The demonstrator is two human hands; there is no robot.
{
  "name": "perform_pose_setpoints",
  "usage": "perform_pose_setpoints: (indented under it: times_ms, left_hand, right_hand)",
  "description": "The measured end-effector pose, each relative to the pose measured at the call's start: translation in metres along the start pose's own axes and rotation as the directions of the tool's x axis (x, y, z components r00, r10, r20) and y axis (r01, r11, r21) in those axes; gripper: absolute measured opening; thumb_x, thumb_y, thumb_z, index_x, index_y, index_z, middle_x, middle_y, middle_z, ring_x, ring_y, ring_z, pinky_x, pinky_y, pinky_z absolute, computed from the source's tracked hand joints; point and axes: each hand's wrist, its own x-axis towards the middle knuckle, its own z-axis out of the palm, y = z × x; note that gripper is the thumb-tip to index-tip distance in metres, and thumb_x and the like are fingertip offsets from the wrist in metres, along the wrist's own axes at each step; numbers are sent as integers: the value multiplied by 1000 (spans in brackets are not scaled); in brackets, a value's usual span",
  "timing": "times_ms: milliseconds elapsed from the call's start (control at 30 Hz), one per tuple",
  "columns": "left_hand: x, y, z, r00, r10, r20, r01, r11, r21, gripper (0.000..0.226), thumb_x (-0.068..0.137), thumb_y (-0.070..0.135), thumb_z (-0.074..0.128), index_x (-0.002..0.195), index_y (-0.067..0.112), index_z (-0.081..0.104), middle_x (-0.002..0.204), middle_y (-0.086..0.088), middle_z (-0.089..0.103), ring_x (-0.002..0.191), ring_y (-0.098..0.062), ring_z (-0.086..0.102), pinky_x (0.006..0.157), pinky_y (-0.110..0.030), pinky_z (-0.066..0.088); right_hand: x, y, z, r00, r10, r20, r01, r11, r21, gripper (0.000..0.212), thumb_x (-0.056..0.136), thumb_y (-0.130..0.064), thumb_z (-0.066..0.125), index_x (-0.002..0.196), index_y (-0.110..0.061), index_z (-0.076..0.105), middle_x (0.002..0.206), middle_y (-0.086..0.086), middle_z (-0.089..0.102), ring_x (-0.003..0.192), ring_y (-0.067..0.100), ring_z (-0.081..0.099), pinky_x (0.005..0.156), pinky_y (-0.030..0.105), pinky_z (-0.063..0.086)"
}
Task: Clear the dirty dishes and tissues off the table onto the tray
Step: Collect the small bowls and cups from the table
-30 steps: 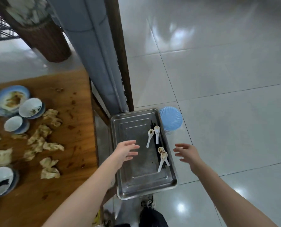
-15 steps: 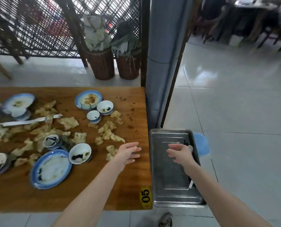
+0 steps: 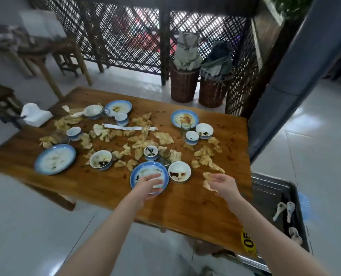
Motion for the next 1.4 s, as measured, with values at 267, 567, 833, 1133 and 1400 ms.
perform_pose_setpoints:
  times_ms: [267,567,833,1133,1400]
  left_hand:
    - [-2,-10,-67,994,-19,-108,12,998,-61,27,85,16,72,110,23,67,106,-4,68,91,-18,67,65,-28,47]
    - [22,-16,-102,979,0,-205,-16,997,-78,27,92,15,63,118,23,61,109,0,68,98,-20,64,80,-33,48]
    - [70,2,-109,961,48,-272,-47,999,10,26,95,15,58,119,21,60,113,0,66,93,-16,65,73,-30,44]
    - [109,16,-115,983,11,-182,6,996,93,27,95,10,56,121,18,61,112,-4,62,92,-17,61,75,-31,46]
    - [135,22,-135,1000,-18,-1,18,956,294,28,96,12,53,124,16,60,118,-4,63,98,-17,60,68,-23,46]
  right_hand:
    - [11,-26,60,999,12,36,-10,998,-68,20,83,-11,67,100,-21,66,90,-2,67,79,12,62,60,25,51]
    - [42,-40,113,992,57,113,-48,996,-76,20,84,-6,65,100,-17,67,106,10,65,90,20,60,60,25,46]
    - [83,-62,133,987,19,158,-9,998,-67,16,86,-8,67,99,-17,66,104,7,66,91,18,62,60,21,45]
    - [96,-54,135,998,44,42,-41,997,-66,17,85,-7,66,99,-18,67,96,0,67,90,15,63,66,24,49]
    - [56,-29,149,969,137,-203,-126,990,66,8,80,-18,74,80,-23,67,83,-4,68,77,12,65,53,20,46]
